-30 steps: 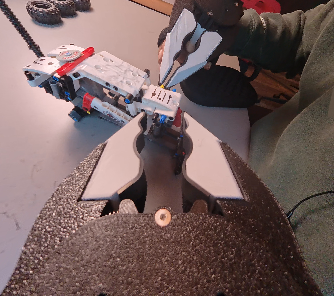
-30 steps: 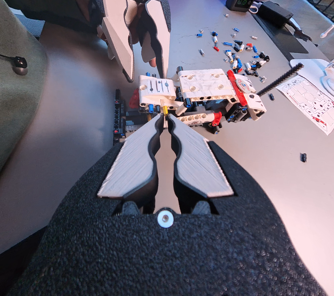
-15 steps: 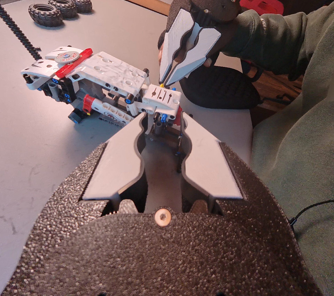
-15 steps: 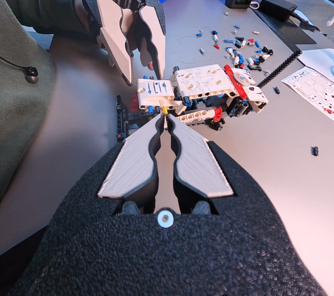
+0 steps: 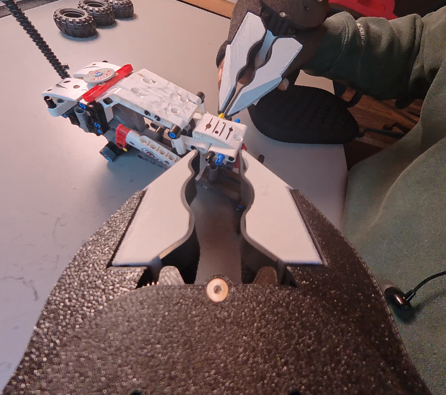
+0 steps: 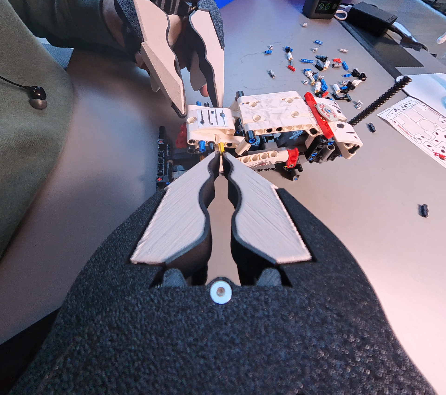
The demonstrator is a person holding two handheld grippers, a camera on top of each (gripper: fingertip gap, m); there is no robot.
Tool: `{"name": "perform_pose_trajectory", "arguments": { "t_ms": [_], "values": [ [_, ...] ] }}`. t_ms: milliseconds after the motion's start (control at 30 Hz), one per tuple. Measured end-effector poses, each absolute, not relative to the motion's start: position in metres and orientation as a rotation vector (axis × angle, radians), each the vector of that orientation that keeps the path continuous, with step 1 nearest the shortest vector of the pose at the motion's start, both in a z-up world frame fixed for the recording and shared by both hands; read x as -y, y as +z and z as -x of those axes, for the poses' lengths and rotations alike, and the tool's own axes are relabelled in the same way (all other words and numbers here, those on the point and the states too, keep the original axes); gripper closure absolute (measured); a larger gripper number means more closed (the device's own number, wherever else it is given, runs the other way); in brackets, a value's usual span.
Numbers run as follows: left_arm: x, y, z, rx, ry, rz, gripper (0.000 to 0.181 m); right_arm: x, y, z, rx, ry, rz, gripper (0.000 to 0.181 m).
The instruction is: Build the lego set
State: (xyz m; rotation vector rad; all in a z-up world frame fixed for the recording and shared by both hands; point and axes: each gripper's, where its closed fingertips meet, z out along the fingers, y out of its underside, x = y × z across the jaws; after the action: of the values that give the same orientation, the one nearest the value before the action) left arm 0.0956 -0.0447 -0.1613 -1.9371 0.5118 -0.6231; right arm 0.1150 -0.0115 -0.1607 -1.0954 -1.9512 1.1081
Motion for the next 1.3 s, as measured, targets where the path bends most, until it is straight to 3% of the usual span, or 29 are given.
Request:
{"name": "perform_pose_trajectory", "arguments": {
  "t_ms": [1300],
  "values": [
    [0.054,-0.161,-0.070,-0.532,-0.654,1.918,0.144,0.030,-0.160,-0.094,1.926,1.072,0.933,0.180]
  ]
}}
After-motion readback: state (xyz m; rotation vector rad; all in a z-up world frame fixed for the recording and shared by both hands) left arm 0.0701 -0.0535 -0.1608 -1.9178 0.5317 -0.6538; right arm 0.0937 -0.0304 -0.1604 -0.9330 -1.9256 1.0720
